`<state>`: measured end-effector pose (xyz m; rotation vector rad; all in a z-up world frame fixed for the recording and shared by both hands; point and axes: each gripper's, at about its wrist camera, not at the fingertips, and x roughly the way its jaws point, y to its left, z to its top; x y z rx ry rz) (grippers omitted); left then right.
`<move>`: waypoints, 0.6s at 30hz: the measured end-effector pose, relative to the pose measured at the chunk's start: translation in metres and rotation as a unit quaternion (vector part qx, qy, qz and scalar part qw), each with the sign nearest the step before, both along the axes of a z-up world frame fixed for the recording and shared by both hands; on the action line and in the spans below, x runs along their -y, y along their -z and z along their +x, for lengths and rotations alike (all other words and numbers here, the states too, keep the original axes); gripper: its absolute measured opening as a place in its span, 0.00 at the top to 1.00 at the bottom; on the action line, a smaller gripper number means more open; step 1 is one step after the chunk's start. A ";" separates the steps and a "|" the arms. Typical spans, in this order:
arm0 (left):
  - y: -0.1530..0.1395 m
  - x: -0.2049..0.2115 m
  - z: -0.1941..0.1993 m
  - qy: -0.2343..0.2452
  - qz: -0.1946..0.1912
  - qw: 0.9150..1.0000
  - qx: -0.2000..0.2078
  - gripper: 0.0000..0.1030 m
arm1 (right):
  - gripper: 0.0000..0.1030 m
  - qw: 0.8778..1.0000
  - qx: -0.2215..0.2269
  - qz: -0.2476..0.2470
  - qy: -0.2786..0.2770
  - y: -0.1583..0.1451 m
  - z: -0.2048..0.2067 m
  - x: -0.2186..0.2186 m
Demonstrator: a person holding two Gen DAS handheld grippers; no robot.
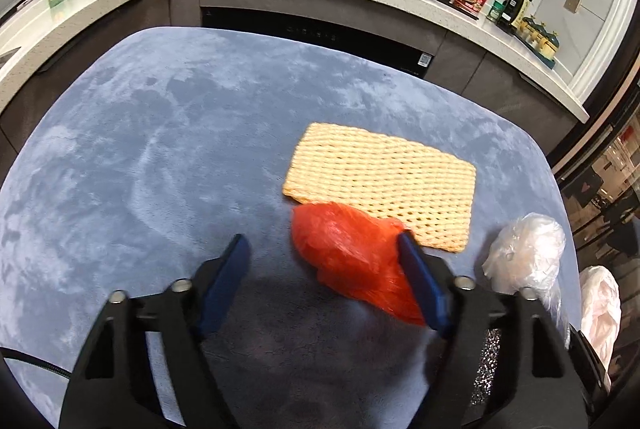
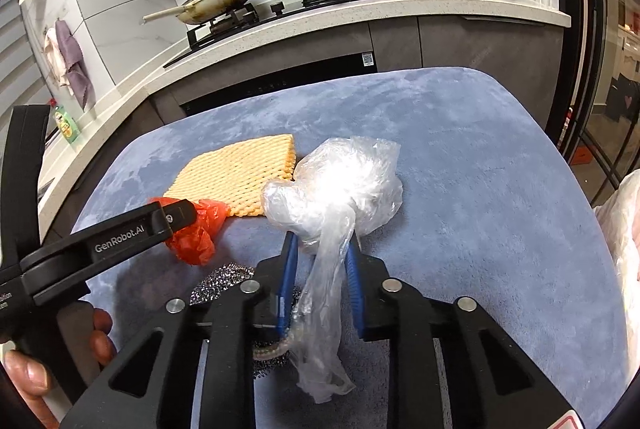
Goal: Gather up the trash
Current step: 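Grasp the clear plastic bag with the right tool while the left tool grasps the red bag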
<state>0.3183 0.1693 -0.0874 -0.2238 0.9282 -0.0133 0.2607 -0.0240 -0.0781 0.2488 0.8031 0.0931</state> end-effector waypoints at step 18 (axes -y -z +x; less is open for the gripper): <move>-0.049 0.019 -0.043 0.011 0.007 0.999 0.046 0.62 | 0.95 0.998 0.058 0.006 0.013 -0.055 -0.032 0.027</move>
